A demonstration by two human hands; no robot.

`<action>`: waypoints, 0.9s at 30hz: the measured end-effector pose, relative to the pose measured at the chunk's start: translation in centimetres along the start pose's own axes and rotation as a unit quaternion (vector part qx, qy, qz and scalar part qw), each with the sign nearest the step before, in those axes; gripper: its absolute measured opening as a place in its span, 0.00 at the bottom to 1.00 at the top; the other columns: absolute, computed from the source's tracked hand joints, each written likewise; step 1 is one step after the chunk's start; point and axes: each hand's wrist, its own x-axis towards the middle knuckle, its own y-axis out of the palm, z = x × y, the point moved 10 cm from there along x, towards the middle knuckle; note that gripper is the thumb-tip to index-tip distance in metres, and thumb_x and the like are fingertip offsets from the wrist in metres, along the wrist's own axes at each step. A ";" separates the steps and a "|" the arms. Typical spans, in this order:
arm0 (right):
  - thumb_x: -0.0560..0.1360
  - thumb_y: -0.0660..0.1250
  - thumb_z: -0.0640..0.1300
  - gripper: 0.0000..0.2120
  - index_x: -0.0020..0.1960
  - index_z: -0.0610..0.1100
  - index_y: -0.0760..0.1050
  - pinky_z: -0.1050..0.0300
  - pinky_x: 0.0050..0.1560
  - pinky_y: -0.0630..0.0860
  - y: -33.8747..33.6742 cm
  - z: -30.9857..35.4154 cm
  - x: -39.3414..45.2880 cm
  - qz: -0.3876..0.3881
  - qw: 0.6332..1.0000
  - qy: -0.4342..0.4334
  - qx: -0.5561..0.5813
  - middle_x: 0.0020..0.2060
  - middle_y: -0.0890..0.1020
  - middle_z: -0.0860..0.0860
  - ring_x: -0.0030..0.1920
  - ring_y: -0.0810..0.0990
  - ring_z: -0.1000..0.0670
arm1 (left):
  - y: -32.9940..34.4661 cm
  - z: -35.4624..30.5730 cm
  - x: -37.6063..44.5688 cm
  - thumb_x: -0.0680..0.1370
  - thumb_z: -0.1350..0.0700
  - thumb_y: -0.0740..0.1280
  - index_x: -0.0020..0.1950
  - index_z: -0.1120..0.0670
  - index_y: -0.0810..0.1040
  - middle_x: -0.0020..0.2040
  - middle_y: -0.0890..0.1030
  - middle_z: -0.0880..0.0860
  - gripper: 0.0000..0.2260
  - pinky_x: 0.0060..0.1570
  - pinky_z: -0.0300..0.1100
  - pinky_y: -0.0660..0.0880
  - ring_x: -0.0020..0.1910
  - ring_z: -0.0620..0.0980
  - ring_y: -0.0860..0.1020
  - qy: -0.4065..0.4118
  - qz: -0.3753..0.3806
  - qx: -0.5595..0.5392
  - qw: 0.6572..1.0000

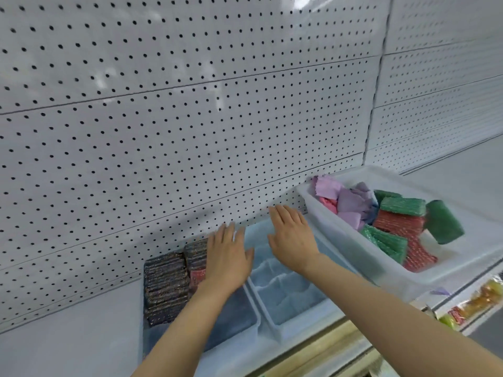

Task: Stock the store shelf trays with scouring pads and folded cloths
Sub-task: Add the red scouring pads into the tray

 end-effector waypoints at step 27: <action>0.72 0.62 0.36 0.31 0.74 0.46 0.59 0.53 0.62 0.68 -8.8 -34.0 -7.8 0.069 0.983 0.158 -0.069 0.66 0.71 0.48 0.64 0.69 0.44 | 7.8 -39.7 7.8 0.72 0.57 0.70 0.59 0.50 0.77 0.57 0.75 0.55 0.16 0.56 0.49 0.72 0.57 0.58 0.74 0.376 0.101 0.066 0.919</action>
